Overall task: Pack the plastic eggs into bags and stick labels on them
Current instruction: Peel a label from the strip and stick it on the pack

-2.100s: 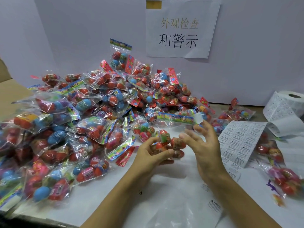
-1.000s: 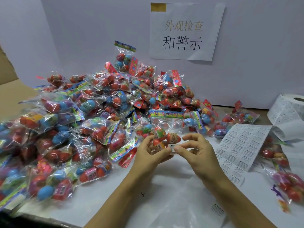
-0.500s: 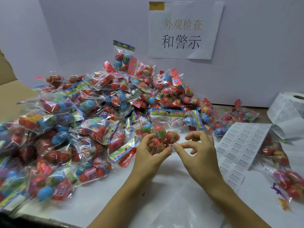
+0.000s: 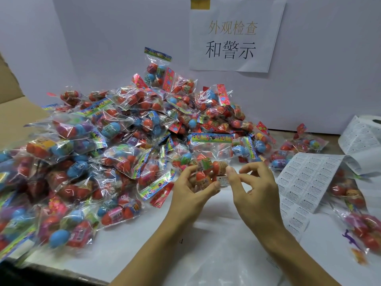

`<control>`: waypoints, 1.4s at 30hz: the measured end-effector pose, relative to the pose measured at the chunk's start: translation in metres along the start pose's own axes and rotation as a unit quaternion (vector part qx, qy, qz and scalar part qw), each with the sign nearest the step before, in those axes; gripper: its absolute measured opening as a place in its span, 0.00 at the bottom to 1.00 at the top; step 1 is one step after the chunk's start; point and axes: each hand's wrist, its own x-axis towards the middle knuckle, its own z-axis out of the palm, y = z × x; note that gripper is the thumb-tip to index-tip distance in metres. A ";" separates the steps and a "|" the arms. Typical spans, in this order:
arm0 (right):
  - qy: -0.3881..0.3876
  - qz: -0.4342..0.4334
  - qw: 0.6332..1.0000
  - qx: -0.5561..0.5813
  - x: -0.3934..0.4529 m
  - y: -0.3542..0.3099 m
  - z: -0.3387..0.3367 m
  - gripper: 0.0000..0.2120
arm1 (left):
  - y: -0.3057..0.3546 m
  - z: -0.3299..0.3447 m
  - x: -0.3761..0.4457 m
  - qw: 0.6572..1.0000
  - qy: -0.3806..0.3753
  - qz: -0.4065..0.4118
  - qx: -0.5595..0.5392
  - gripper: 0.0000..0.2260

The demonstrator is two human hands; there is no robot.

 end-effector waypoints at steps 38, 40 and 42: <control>-0.101 0.146 0.981 0.080 0.009 0.004 -0.009 0.10 | 0.010 -0.002 0.001 0.982 -0.006 -0.056 -0.177 0.32; -0.101 0.154 0.981 0.068 0.010 0.007 -0.009 0.11 | 0.010 -0.002 0.001 0.982 -0.007 -0.052 -0.182 0.29; -0.085 0.168 0.981 0.055 0.013 0.011 -0.010 0.12 | 0.012 -0.004 0.002 0.978 -0.002 -0.050 -0.201 0.25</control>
